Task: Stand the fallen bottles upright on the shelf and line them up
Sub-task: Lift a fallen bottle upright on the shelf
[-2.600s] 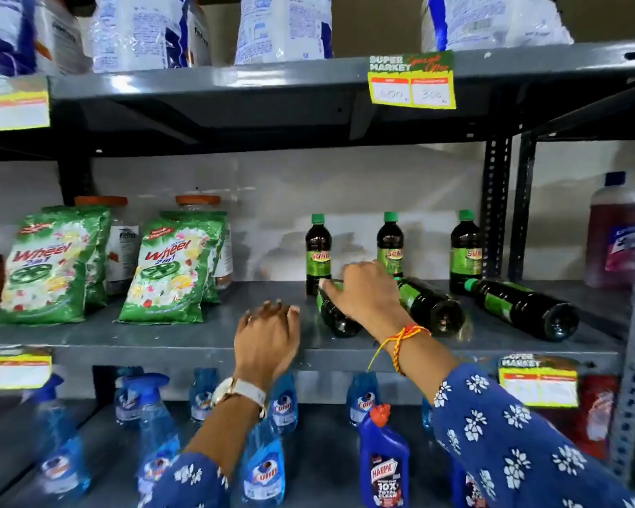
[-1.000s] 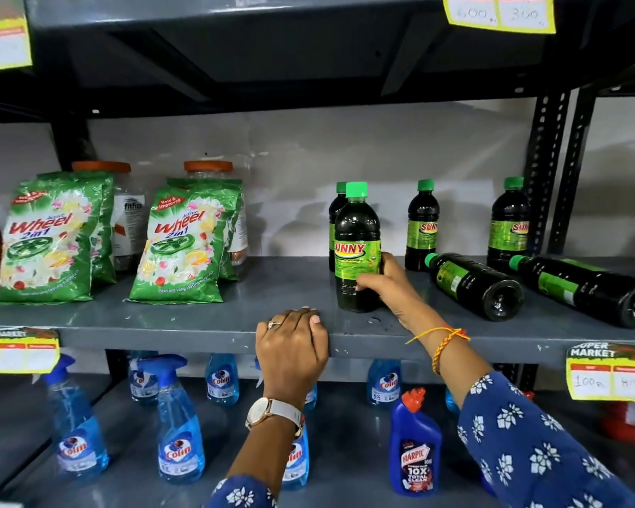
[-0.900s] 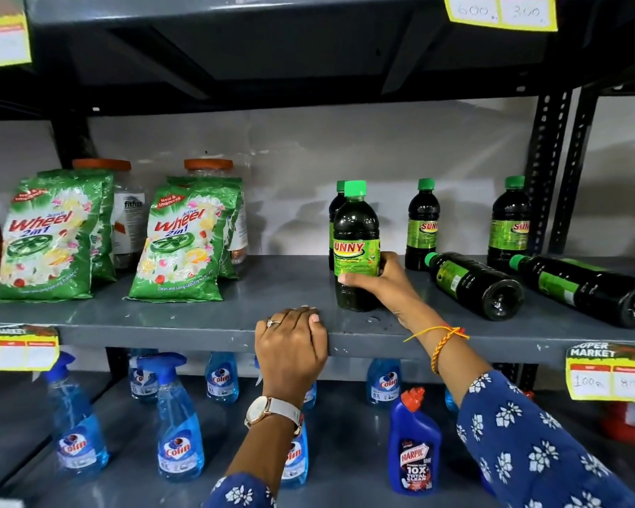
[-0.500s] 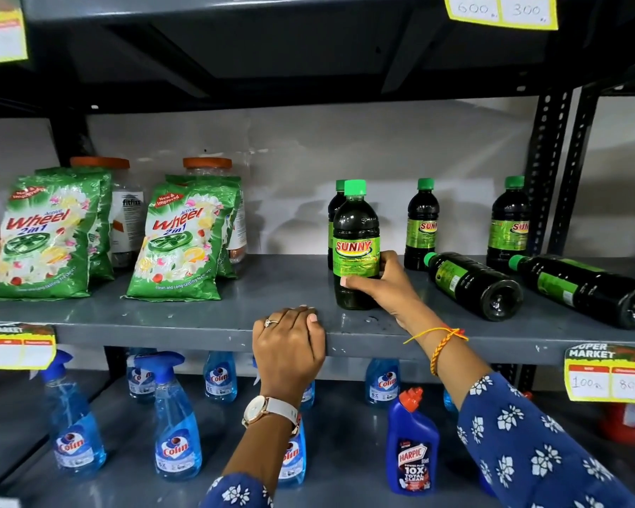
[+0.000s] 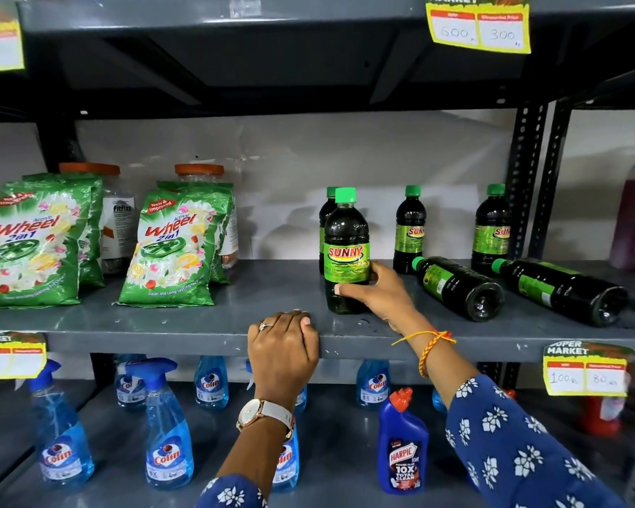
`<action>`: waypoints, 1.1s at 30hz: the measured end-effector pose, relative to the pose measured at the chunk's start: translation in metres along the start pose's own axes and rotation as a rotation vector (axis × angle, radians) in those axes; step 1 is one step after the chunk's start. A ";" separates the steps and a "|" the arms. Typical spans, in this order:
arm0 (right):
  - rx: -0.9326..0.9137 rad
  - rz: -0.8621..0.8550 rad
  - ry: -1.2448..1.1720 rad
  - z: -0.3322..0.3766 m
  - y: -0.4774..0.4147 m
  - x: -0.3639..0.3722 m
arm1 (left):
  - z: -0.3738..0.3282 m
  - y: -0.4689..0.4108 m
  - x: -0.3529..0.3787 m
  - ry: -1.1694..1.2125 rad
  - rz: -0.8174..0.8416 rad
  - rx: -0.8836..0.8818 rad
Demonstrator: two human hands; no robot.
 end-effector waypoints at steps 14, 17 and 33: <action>-0.048 -0.017 0.117 0.018 0.043 -0.004 | 0.000 0.000 -0.005 -0.005 -0.031 0.027; -0.065 -0.036 0.154 0.018 0.044 -0.005 | -0.001 0.000 -0.007 -0.015 -0.038 0.028; -0.284 -0.302 0.315 0.072 0.049 -0.096 | -0.006 0.010 -0.040 0.369 -0.370 -0.118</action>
Point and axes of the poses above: each hand's wrist, its own y-axis away from the middle knuckle, its own x-axis out of the palm, z = x × y, the point moved 8 cm from there along -y, towards the middle knuckle, and after that the axes turned 10 degrees about -y, right-handed, at the moved point
